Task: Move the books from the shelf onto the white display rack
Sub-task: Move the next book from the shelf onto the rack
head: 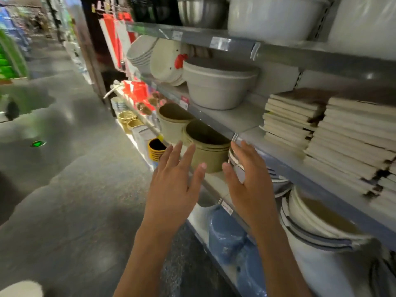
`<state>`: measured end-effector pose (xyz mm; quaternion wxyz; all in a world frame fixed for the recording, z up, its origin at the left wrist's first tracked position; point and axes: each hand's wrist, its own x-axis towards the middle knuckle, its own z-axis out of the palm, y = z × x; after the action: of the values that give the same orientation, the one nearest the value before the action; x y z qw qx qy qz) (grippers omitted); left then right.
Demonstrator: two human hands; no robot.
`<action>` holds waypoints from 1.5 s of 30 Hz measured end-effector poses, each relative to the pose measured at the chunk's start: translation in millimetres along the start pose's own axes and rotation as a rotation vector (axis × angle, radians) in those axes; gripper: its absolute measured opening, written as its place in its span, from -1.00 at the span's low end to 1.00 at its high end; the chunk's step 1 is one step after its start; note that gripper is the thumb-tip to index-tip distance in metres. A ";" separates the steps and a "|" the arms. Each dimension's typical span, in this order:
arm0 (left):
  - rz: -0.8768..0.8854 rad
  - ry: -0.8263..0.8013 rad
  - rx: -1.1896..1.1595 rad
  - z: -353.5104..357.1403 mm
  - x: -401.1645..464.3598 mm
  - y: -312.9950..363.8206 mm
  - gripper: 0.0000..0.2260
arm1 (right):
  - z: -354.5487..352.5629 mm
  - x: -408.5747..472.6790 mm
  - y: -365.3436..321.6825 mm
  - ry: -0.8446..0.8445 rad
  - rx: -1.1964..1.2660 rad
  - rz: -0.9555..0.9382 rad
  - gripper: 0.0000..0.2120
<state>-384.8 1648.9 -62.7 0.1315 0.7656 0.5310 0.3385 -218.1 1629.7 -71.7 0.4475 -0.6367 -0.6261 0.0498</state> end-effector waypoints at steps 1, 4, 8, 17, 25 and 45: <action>0.009 -0.022 -0.017 4.2 12.5 -2.8 -0.36 | 3.6 7.2 3.7 0.011 -0.016 0.011 -0.43; 0.038 -0.100 -0.047 19.0 48.0 -6.7 -0.32 | 7.3 29.7 15.0 0.062 -0.083 0.070 -0.36; 0.117 -0.155 -0.073 39.5 96.3 -7.2 -0.29 | 11.9 62.1 34.4 0.144 -0.104 0.111 -0.46; 0.286 -0.280 -0.093 99.9 215.2 8.2 -0.33 | 8.7 151.9 91.7 0.297 -0.185 0.205 -0.44; 0.499 -0.315 -0.204 155.0 288.2 34.7 -0.34 | -5.9 193.9 127.4 0.447 -0.269 0.296 -0.50; 0.661 -0.435 -0.430 253.4 378.8 71.3 -0.41 | 2.4 239.4 187.4 0.864 -0.501 0.640 -0.31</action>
<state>-88.0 2002.0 -65.8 0.2809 0.9029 0.1354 0.2960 -28.0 1867.0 -72.6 0.4605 -0.8426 -0.1569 -0.2309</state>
